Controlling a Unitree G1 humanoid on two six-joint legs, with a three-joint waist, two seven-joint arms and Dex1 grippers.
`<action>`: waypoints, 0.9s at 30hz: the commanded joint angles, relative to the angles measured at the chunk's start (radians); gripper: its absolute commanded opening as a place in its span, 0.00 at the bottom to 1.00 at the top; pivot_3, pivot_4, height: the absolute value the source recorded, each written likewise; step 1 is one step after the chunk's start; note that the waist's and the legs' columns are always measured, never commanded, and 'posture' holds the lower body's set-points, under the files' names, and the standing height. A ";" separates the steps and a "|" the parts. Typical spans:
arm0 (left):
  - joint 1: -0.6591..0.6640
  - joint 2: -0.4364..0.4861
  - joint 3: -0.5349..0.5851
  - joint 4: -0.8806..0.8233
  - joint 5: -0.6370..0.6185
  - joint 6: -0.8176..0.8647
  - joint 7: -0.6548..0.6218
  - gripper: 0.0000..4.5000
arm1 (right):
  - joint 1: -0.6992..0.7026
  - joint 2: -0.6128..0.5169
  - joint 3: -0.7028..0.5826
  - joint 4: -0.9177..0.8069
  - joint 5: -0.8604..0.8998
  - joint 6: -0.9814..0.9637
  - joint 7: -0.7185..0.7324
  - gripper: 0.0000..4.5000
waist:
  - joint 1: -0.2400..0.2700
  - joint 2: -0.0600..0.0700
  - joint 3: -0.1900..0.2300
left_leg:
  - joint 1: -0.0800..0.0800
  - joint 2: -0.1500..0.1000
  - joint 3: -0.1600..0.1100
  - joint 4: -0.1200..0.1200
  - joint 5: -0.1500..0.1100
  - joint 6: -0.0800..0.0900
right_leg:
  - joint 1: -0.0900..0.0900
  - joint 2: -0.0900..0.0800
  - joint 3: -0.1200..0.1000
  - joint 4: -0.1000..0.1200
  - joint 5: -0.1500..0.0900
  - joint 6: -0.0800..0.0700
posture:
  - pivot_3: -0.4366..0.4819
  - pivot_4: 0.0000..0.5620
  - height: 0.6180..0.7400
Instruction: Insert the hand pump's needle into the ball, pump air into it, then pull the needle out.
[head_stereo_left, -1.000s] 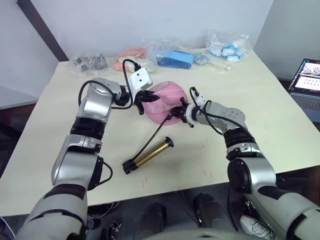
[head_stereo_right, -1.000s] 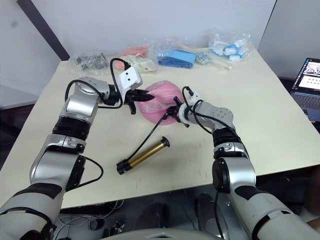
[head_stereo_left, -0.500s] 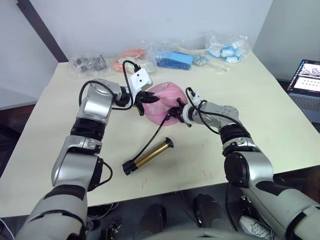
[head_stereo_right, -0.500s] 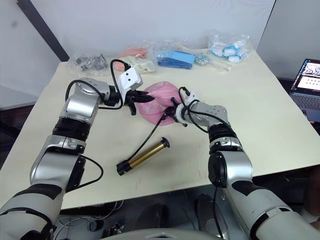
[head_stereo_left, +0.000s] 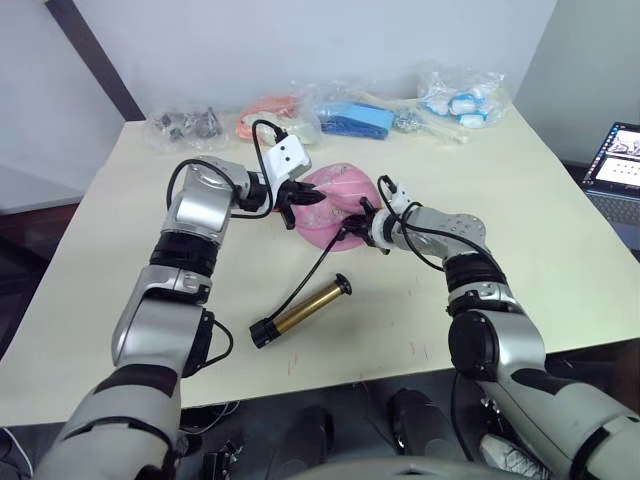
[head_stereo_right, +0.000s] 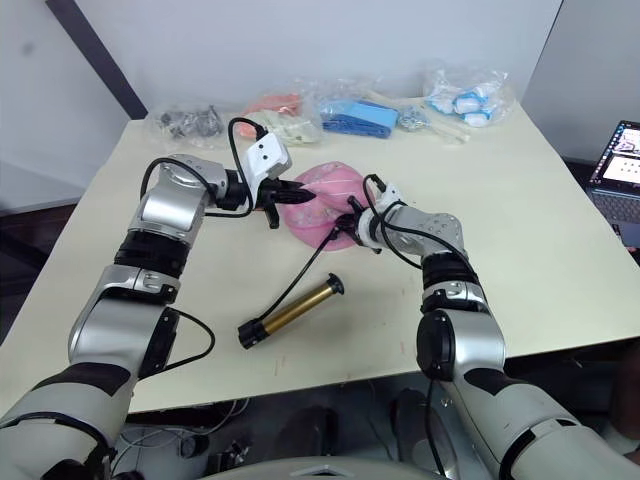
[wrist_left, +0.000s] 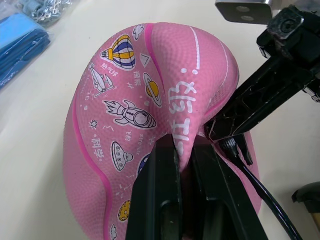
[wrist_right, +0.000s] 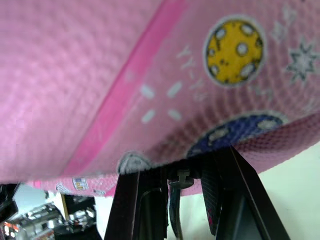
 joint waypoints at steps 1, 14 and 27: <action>0.027 -0.010 -0.060 0.059 0.026 0.002 -0.045 0.00 | 0.045 0.004 -0.008 -0.197 0.017 0.062 -0.064 0.37 | 0.011 0.000 0.000 | 0.000 0.000 0.000 0.000 0.000 0.000 | 0.000 0.000 0.000 0.000 0.000 0.000 | 0.48 0.27 1.00; -0.018 -0.030 -0.055 0.138 0.036 -0.045 -0.014 0.00 | 0.337 0.027 0.246 -0.939 -0.034 0.299 -0.183 0.90 | 0.021 0.000 0.000 | -0.005 -0.002 -0.003 0.000 0.000 0.000 | -0.003 -0.001 -0.003 -0.001 0.000 0.000 | 0.48 0.27 1.00; -0.013 -0.040 -0.054 0.129 0.040 -0.081 -0.012 0.00 | 0.232 0.068 0.227 -0.749 -0.215 0.205 -0.125 0.90 | 0.035 0.000 0.000 | -0.006 -0.003 0.000 0.000 0.000 0.000 | -0.003 -0.002 -0.005 -0.002 0.000 0.000 | 0.48 0.27 1.00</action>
